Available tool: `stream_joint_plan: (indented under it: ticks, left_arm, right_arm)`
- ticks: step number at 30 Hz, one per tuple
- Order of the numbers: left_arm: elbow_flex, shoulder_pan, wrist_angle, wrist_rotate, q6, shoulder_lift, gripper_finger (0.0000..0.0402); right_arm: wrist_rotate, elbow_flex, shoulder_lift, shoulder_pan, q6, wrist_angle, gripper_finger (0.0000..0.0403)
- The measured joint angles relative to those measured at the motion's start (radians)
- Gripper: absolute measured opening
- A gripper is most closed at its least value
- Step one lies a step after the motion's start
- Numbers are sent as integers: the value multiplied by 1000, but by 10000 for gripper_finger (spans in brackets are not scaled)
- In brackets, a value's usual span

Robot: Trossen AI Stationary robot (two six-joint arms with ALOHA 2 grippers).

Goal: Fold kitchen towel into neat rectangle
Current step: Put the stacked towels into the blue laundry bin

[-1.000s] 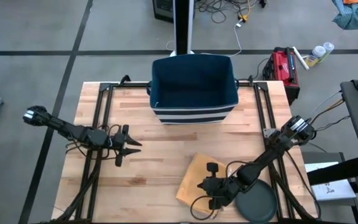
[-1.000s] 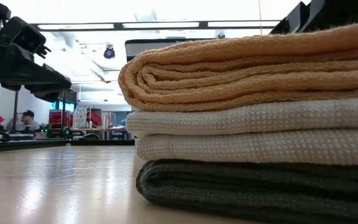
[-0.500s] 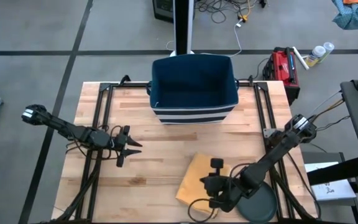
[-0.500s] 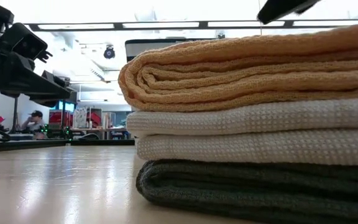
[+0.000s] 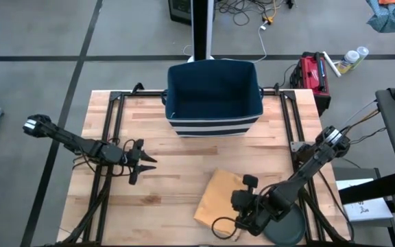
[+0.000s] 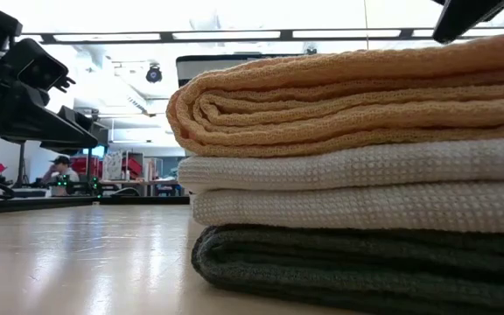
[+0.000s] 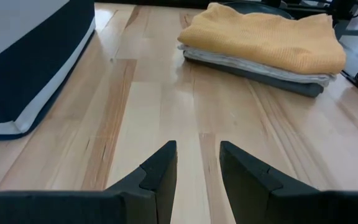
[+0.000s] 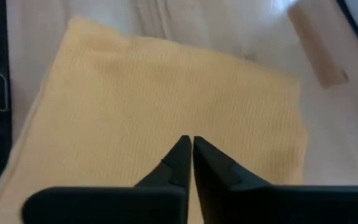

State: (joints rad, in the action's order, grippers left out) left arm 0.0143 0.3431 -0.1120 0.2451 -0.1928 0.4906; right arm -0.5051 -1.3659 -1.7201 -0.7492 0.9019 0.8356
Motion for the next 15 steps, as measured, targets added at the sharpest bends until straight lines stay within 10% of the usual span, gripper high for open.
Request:
stream_joint_plan:
  ticks: [15]
  left_arm:
    - [0, 0, -5, 0, 0, 28, 114]
  right_arm:
    - [181, 51, 35, -12, -217, 57, 182]
